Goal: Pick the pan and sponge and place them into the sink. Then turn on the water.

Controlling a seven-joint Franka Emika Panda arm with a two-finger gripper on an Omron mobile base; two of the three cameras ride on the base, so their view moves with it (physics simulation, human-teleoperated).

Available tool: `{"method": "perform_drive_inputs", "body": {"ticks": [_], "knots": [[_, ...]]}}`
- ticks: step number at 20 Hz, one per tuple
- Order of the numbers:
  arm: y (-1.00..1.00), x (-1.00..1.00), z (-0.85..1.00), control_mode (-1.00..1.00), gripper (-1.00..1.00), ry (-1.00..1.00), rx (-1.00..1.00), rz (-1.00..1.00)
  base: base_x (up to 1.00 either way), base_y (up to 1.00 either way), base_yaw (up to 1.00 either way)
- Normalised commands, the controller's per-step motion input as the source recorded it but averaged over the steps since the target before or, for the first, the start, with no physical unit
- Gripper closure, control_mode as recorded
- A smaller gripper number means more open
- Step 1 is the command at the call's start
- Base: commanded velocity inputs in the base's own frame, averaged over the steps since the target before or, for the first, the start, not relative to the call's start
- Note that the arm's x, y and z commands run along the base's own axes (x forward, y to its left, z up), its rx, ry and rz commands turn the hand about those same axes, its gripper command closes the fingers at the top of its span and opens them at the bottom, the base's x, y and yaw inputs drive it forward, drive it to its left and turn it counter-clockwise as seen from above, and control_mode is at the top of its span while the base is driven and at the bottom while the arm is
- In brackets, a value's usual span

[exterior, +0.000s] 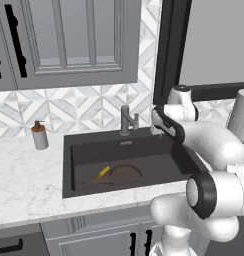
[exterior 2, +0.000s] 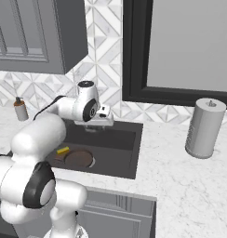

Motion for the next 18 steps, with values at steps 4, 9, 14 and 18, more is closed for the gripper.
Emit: {"method": "perform_drive_inputs", "body": {"ticks": [4, 9, 14, 18], "knots": [[-0.43, 0.14, 0.0, -1.0, -1.0, -0.45, 0.25, 0.15, 0.0, 0.0, 0.0], [-0.19, 0.25, 0.0, -1.0, -1.0, -0.29, 0.26, 0.06, 0.0, 0.0, 0.0], [-0.12, 0.52, 0.0, -1.0, -1.0, -0.2, 0.21, 0.06, 0.0, 0.0, 0.0], [-0.03, 0.4, 0.0, -1.0, -1.0, -0.13, 0.09, 0.07, 0.0, 0.0, 0.0]]}}
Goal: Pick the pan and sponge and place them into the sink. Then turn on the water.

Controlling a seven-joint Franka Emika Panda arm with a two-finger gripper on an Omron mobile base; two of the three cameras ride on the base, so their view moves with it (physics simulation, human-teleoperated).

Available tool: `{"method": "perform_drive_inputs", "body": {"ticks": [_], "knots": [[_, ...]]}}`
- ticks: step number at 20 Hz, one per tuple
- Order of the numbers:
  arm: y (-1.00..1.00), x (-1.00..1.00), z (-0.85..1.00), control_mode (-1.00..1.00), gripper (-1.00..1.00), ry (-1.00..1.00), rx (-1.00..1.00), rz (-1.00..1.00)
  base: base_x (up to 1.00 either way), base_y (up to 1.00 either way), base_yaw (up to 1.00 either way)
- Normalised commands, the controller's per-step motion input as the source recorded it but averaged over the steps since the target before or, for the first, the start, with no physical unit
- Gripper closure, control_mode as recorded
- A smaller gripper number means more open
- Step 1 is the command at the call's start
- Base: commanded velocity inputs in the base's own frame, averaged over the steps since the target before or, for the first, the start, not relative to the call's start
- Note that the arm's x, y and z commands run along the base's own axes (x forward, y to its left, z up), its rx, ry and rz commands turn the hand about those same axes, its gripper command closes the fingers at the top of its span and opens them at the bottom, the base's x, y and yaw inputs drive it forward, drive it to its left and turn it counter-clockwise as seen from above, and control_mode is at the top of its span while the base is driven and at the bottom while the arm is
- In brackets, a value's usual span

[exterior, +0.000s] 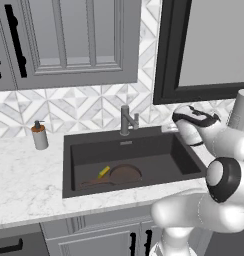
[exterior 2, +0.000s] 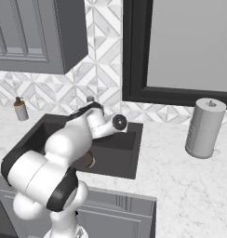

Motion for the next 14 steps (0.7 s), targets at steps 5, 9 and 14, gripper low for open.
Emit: {"method": "perform_drive_inputs", "body": {"ticks": [5, 9, 14], "knots": [[0.03, 0.03, 0.0, -1.0, -1.0, -0.13, 0.0, 0.03, 0.0, 0.0, 0.0], [0.02, 0.09, 0.04, -1.0, -1.0, -0.15, 0.0, 0.04, 0.0, 0.0, 0.0], [0.0, 0.37, 0.14, -1.0, -1.0, -0.07, 0.03, 0.0, 0.0, 0.0, 0.0]]}}
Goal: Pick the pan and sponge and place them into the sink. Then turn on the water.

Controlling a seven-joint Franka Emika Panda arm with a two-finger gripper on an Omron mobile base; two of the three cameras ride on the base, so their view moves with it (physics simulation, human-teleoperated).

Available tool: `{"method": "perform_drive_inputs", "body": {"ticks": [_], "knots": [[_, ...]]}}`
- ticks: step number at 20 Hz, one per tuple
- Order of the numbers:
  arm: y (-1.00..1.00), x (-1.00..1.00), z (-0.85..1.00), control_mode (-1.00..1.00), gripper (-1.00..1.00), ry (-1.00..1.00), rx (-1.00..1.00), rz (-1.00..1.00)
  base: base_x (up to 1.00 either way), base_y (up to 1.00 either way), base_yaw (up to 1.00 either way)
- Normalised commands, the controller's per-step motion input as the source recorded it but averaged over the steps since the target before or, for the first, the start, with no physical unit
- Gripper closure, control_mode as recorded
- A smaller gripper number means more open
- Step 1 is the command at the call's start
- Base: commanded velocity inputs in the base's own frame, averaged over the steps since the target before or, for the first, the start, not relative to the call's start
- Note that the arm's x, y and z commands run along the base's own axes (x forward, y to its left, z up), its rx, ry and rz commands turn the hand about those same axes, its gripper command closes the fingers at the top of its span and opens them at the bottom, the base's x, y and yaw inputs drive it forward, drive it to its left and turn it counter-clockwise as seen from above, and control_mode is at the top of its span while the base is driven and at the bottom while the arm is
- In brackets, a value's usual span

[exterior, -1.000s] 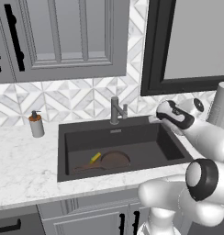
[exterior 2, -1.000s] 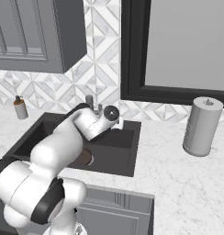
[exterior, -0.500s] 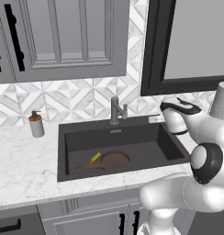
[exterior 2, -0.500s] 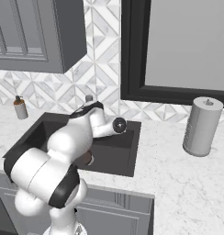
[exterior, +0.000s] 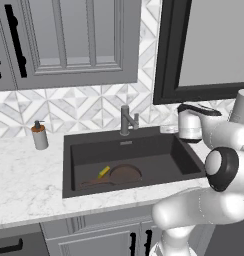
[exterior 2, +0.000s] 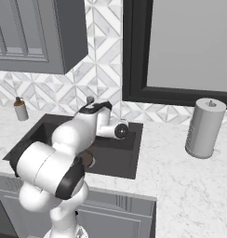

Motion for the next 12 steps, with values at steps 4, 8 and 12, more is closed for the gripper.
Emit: {"method": "perform_drive_inputs", "body": {"ticks": [4, 8, 12], "knots": [[0.0, 0.41, 0.2, -1.0, -1.0, -0.01, 0.02, 0.0, 0.0, 0.0, 0.0], [0.0, 0.36, 0.1, -1.0, -1.0, 0.0, 0.03, 0.0, 0.0, 0.0, 0.0], [0.0, 0.27, 0.0, -1.0, -1.0, 0.0, 0.0, 0.0, 0.0, 0.0, 0.0]]}}
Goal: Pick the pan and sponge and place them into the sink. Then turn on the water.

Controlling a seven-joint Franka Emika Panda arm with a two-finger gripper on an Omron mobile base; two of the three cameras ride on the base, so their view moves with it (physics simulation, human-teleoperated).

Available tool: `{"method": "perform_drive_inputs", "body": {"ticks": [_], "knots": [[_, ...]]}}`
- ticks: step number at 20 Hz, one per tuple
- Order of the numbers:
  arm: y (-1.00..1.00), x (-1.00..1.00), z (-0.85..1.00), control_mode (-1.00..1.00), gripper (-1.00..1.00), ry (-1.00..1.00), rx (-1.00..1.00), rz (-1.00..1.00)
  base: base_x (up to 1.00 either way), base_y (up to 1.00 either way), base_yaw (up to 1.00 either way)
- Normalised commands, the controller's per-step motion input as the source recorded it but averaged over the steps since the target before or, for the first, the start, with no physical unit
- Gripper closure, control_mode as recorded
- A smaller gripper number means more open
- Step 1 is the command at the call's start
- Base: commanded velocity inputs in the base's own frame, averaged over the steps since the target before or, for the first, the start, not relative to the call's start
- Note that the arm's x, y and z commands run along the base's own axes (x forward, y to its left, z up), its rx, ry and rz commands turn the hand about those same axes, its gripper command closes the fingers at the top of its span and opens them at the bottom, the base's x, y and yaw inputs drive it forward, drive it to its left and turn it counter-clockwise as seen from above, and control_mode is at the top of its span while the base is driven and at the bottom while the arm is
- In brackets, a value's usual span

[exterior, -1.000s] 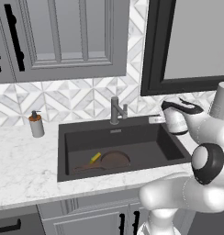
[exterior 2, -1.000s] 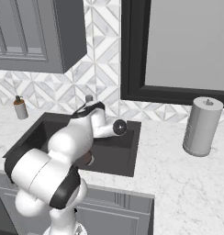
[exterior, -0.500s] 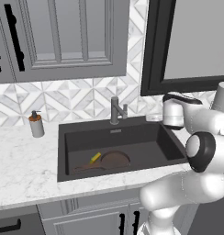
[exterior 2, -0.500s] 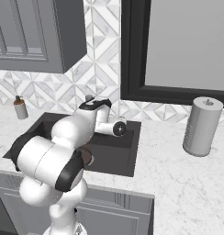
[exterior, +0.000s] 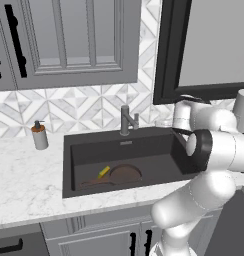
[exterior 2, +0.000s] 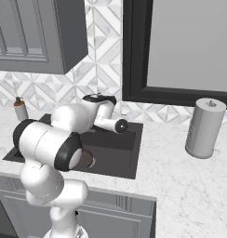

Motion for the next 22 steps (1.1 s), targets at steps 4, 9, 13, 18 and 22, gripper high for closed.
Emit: {"method": "perform_drive_inputs", "body": {"ticks": [4, 9, 13, 18, 22], "knots": [[0.0, 0.15, 0.0, -1.0, -1.0, -0.05, 0.0, 0.0, 0.0, 0.0, 0.0], [0.14, 0.08, 0.0, -1.0, -1.0, -0.03, 0.0, 0.0, 0.0, 0.0, 0.0], [0.11, 0.17, 0.0, -1.0, -1.0, 0.0, 0.0, 0.0, 0.0, 0.0, 0.0], [0.01, 0.32, 0.0, -1.0, -1.0, 0.0, 0.0, 0.0, 0.0, 0.0, 0.0], [0.04, 0.28, -0.02, -1.0, -1.0, 0.0, 0.0, 0.0, 0.0, 0.0, 0.0]]}}
